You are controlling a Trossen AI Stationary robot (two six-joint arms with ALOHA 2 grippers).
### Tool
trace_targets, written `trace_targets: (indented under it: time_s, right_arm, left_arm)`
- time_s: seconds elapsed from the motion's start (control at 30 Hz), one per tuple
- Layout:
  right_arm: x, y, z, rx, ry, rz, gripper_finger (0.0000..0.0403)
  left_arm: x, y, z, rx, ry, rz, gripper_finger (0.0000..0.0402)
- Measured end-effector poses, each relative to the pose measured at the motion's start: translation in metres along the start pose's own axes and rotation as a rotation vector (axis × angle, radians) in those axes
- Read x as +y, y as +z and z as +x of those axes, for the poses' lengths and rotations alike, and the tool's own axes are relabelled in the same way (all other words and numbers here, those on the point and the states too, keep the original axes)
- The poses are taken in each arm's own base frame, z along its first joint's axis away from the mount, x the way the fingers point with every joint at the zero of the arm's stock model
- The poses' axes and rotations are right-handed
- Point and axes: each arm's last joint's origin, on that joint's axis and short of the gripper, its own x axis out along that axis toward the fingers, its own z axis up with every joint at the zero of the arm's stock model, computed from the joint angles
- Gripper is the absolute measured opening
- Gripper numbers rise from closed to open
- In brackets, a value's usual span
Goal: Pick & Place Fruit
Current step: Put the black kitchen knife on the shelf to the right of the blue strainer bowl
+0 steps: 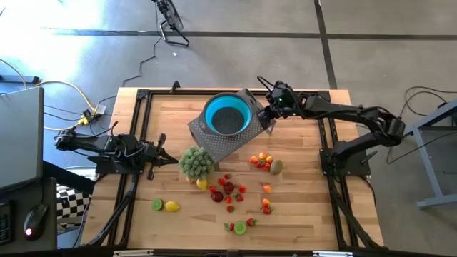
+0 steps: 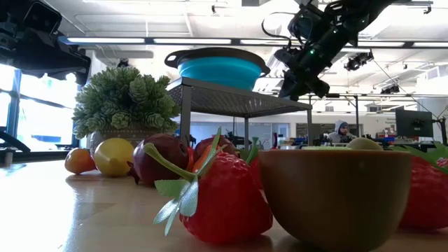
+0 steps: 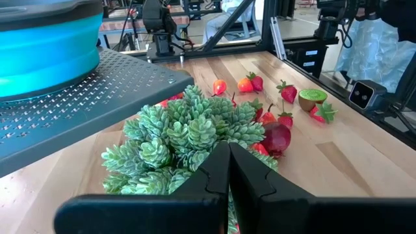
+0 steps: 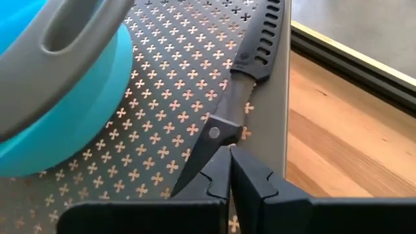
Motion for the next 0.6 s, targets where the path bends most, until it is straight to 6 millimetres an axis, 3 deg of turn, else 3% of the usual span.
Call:
trace_targets:
  time_s: [0.6]
  right_arm:
    - [0.0068,0.0005,-0.0001,-0.016,0.043,-0.013,0.0002]
  left_arm:
    - [0.0,0.0,0.0,0.0,0.0,0.0,0.0001]
